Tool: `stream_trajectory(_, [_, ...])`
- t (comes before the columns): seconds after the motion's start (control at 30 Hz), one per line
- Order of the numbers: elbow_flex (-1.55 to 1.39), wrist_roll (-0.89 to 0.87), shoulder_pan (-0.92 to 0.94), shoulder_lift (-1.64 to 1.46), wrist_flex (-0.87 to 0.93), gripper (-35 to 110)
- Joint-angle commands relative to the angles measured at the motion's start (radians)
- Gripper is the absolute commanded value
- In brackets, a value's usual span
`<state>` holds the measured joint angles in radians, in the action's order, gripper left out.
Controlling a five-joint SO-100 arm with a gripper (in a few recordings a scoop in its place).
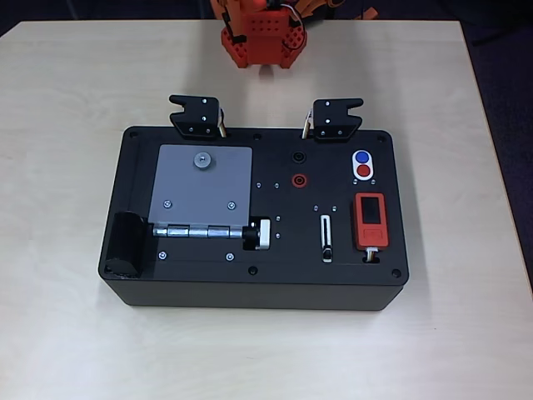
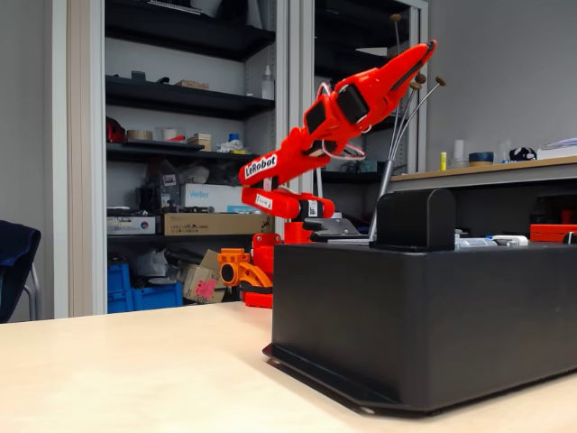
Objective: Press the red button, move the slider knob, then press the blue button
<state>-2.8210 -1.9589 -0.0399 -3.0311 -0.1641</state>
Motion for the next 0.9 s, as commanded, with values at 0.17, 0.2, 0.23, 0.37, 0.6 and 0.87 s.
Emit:
stream_trajectory(0.17, [-0.126, -0.043, -0.017, -0.295, -0.008, 0])
stream_trajectory(0.2, [-0.132, -0.046, -0.020, -0.296, -0.014, 0])
stream_trajectory(0.23, [-0.137, -0.052, -0.020, -0.296, -0.029, 0])
stream_trajectory(0.37, [-0.152, -0.094, -0.028, -0.299, -0.087, 0])
stream_trajectory(0.6, [-0.212, -0.216, -0.080, -0.296, -0.281, 0])
stream_trajectory(0.87, [-0.256, -0.331, -0.117, -0.291, -0.512, 0])
